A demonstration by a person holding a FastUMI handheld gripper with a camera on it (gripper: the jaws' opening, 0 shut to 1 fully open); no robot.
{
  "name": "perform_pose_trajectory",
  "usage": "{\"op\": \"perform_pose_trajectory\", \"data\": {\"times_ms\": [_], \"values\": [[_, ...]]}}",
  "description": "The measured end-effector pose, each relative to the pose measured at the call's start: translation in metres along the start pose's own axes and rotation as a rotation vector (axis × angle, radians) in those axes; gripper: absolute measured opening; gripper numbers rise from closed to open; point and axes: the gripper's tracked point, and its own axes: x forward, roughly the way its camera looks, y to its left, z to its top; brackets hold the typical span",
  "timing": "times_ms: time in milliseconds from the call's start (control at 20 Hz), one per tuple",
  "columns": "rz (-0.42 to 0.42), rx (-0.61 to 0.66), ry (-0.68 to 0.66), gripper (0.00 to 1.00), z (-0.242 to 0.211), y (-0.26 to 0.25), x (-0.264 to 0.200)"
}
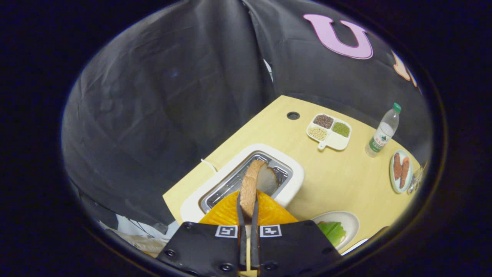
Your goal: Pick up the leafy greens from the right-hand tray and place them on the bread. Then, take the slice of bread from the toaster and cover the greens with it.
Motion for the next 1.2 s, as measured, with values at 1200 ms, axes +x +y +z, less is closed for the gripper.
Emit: {"op": "perform_pose_trajectory", "data": {"times_ms": [1200], "values": [[0.007,0.450,-0.236,0.07,-0.053,-0.120,-0.108]]}}
